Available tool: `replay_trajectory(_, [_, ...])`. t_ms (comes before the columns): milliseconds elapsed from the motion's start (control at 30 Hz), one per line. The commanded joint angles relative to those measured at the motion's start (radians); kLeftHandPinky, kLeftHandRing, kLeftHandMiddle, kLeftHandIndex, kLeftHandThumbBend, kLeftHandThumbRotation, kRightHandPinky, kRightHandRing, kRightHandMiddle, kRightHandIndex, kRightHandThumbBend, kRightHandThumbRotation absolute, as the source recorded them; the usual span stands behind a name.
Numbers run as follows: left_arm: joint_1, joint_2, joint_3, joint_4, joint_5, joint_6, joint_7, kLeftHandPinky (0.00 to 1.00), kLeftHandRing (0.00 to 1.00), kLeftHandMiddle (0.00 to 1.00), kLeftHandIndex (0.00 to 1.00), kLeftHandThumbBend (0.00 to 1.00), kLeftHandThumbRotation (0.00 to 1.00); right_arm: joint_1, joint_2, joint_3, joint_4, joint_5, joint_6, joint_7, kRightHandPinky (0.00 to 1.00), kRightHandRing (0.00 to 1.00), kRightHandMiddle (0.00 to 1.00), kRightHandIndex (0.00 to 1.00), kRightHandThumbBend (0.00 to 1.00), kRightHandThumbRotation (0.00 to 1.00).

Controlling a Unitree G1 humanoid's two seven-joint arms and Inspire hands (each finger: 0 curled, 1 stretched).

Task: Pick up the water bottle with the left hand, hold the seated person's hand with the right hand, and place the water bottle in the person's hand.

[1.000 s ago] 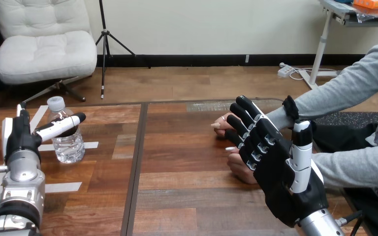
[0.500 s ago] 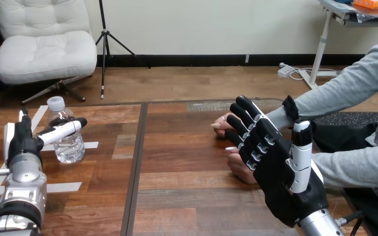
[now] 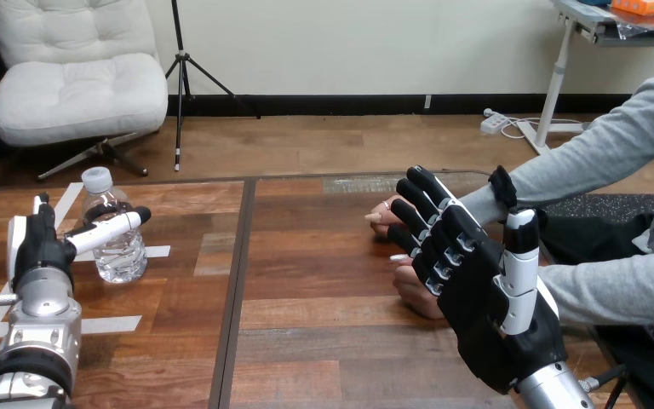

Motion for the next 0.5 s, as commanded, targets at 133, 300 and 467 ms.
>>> replay_trajectory(133, [-0.083, 0.003, -0.027, -0.008, 0.026, 0.021, -0.001, 1.00, 1.00, 1.00, 1.00, 0.93, 0.24, -0.039, 0.018, -0.006, -0.056, 0.015, -0.014, 0.002, 1.00, 1.00, 0.98, 0.95, 0.92, 1.00])
replay_trajectory(300, [-0.086, 0.003, -0.029, -0.010, 0.026, 0.028, -0.015, 1.00, 1.00, 1.00, 1.00, 0.91, 0.24, -0.039, 0.018, -0.005, -0.058, 0.013, -0.012, -0.001, 1.00, 1.00, 0.98, 0.95, 0.92, 1.00])
replay_trajectory(467, [-0.092, -0.001, -0.030, -0.018, 0.024, 0.046, -0.025, 1.00, 1.00, 1.00, 1.00, 0.90, 0.24, -0.037, 0.020, -0.004, -0.061, 0.010, -0.011, -0.006, 1.00, 1.00, 0.98, 0.95, 0.92, 1.00])
